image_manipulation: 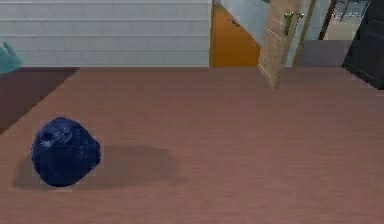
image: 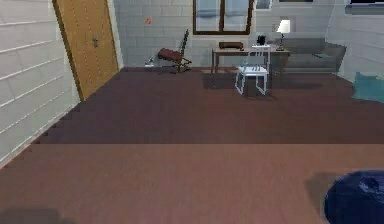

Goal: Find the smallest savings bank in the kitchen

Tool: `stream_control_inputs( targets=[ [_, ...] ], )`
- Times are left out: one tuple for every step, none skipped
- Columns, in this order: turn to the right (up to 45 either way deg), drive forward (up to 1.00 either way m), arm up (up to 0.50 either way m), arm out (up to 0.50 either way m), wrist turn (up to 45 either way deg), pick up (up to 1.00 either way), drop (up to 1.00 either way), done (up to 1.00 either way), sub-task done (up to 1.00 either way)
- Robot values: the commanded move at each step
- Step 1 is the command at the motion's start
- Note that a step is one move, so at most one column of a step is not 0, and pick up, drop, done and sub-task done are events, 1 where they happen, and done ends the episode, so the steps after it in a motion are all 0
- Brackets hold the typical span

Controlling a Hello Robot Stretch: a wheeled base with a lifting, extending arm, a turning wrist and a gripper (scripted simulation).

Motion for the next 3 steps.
stream_control_inputs(
  targets=[
    [-36.0,0.0,0.0,0.0,0.0,0.0,0.0,0.0,0.0],
    [0.0,0.5,0.0,0.0,0.0,0.0,0.0,0.0,0.0],
    [-45.0,0.0,0.0,0.0,0.0,0.0,0.0,0.0,0.0]
  ],
)
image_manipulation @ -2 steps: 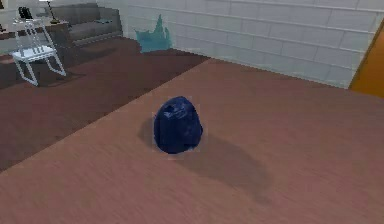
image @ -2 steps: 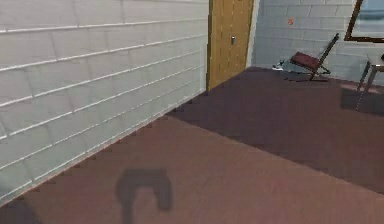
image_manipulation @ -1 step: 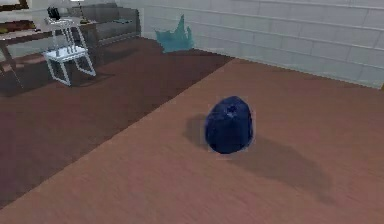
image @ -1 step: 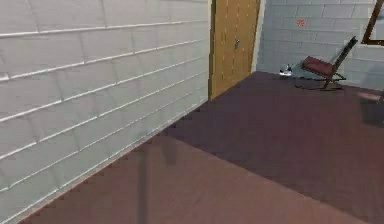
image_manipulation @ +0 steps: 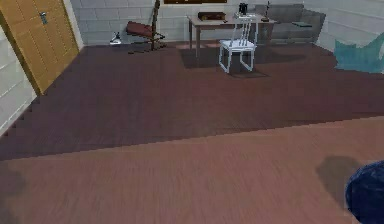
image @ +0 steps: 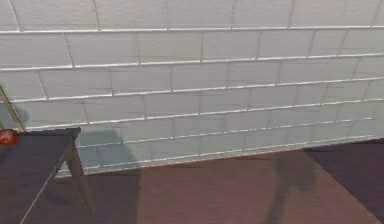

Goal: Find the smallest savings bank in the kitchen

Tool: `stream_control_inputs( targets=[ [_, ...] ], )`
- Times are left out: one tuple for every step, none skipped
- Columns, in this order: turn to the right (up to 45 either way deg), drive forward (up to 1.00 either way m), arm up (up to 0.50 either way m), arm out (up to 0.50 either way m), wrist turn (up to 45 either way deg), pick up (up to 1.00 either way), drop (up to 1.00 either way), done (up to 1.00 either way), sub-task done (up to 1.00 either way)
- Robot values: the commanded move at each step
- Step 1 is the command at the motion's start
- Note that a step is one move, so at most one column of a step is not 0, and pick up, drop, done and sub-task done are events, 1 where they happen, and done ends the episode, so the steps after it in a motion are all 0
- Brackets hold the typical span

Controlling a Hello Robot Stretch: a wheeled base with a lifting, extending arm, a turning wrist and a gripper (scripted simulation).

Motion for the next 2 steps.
stream_control_inputs(
  targets=[
    [-6.0,0.0,0.0,0.0,0.0,0.0,0.0,0.0,0.0],
    [0.0,0.8,0.0,0.0,0.0,0.0,0.0,0.0,0.0]
  ],
)
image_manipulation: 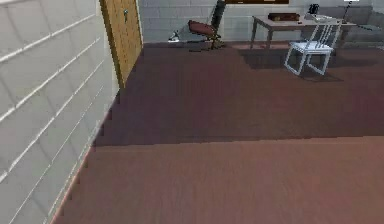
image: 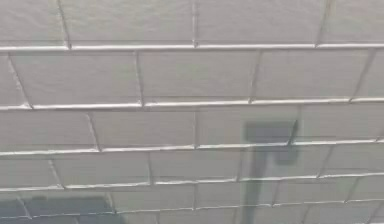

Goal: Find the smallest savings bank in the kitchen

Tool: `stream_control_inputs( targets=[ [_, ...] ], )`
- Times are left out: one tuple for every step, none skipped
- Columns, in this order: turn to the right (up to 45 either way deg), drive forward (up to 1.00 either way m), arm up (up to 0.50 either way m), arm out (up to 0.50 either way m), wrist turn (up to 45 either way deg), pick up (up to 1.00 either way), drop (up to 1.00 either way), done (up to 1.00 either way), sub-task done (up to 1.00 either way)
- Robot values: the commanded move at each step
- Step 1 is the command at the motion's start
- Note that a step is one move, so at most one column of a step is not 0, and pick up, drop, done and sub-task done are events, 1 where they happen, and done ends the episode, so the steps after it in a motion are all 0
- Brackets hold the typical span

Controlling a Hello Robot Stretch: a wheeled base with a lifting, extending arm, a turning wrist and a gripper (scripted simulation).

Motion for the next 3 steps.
stream_control_inputs(
  targets=[
    [-45.0,0.0,0.0,0.0,0.0,0.0,0.0,0.0,0.0],
    [-45.0,0.0,0.0,0.0,0.0,0.0,0.0,0.0,0.0],
    [-45.0,0.0,0.0,0.0,0.0,0.0,0.0,0.0,0.0]
  ],
)
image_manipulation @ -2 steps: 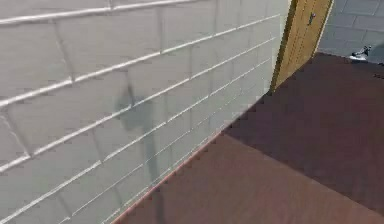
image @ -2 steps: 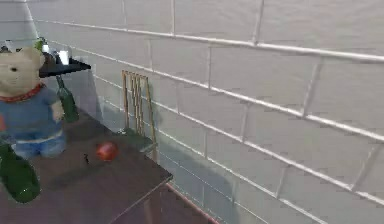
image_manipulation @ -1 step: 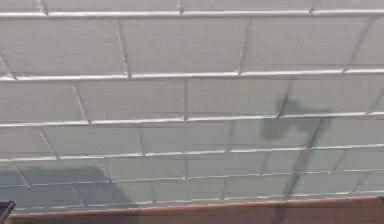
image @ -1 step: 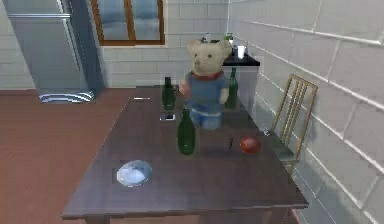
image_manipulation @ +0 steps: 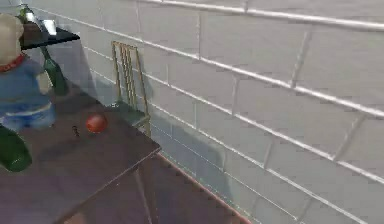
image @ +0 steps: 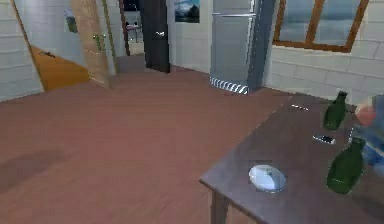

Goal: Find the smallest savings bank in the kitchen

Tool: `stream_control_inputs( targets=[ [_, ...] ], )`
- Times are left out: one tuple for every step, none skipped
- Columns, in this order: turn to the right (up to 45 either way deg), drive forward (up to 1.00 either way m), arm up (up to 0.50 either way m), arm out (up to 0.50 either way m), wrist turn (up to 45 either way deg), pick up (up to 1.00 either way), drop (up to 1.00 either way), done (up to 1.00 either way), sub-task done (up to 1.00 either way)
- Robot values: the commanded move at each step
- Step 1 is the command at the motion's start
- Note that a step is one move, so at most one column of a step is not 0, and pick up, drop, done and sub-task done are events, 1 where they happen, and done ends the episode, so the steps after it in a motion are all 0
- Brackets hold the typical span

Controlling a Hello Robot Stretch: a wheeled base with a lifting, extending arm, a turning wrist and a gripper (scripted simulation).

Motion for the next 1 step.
stream_control_inputs(
  targets=[
    [-45.0,0.0,0.0,0.0,0.0,0.0,0.0,0.0,0.0]
  ],
)
